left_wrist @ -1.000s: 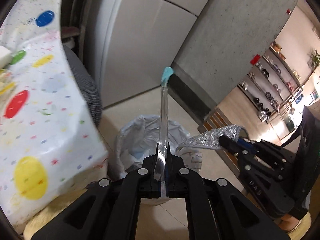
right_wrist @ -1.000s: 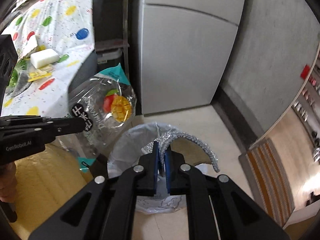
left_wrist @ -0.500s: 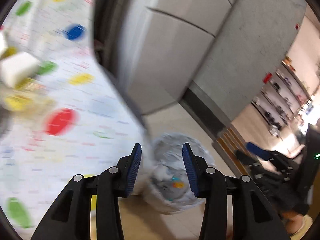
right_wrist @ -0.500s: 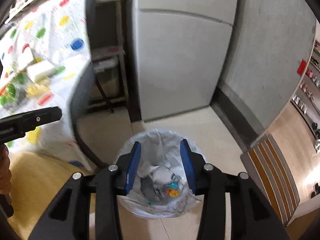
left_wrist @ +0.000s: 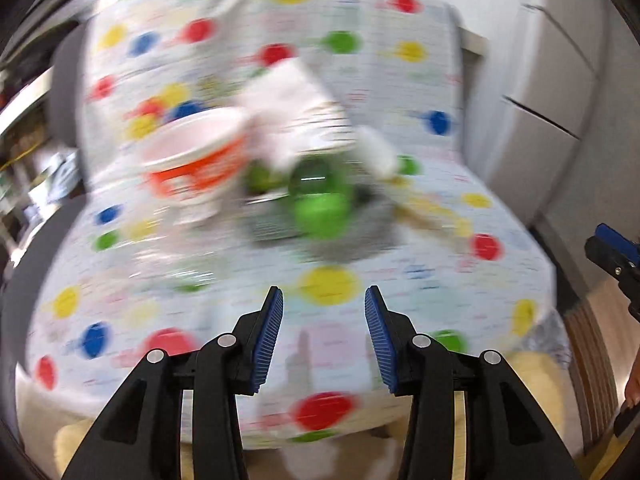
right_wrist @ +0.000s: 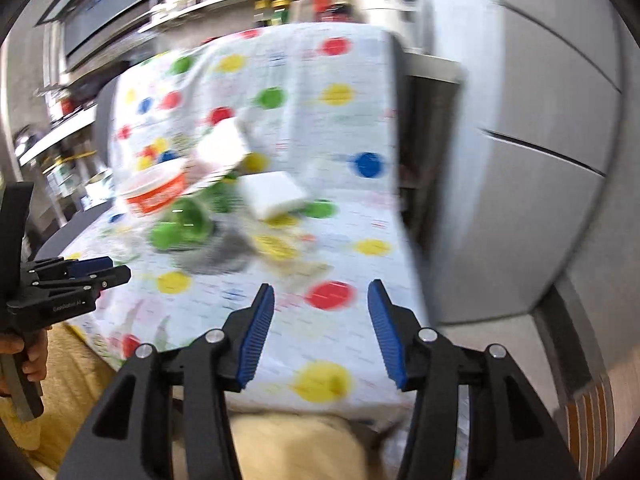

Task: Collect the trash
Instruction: 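Return to the chair and grasp the white paper bag with the right gripper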

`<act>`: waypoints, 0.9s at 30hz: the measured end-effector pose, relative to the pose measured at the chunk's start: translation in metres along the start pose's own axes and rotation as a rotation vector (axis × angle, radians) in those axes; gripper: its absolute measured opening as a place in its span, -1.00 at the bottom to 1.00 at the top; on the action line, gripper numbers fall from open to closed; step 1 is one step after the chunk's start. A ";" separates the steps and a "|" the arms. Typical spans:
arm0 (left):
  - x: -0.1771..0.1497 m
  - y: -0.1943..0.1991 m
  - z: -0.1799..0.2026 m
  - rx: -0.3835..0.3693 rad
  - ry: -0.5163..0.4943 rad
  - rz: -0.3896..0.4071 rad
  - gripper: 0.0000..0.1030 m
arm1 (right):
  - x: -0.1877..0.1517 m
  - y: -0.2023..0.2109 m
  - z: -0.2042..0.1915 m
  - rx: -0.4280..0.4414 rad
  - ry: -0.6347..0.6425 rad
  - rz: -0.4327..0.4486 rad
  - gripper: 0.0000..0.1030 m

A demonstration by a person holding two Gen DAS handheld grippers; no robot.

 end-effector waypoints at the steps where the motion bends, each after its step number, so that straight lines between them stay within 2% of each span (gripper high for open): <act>1: -0.002 0.000 -0.015 0.020 0.019 -0.001 -0.13 | 0.003 -0.008 -0.015 0.014 0.020 -0.007 -0.06; 7: -0.011 0.005 -0.090 0.118 0.116 -0.012 -0.13 | 0.012 -0.043 -0.070 0.046 0.083 -0.054 -0.06; 8: -0.013 0.005 -0.100 0.131 0.130 -0.021 -0.09 | 0.014 -0.049 -0.075 0.052 0.079 -0.063 -0.06; 10: -0.013 0.006 -0.114 0.136 0.154 -0.021 0.10 | 0.021 -0.058 -0.086 0.072 0.070 -0.073 -0.06; 15: -0.002 0.006 -0.138 0.157 0.157 -0.011 0.11 | 0.055 -0.087 -0.116 0.109 0.063 -0.079 -0.06; 20: 0.014 0.000 -0.167 0.195 0.165 -0.005 0.11 | 0.089 -0.140 -0.134 0.120 0.019 -0.115 -0.06; 22: 0.018 -0.004 -0.180 0.213 0.178 -0.009 0.11 | 0.095 -0.160 -0.136 0.121 0.001 -0.138 -0.06; 27: 0.024 -0.018 -0.195 0.203 0.206 -0.019 0.11 | 0.098 -0.203 -0.141 0.111 -0.019 -0.198 -0.06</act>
Point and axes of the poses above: each gripper's, at about its wrist camera, not at the fingertips, and y roughly against the way its jaws point, z to its right, x to its top, the point moved 10 cm from there along -y, roughly the way its jaws point, and after that the axes turned 5 degrees about -y, right-handed, at the moved point
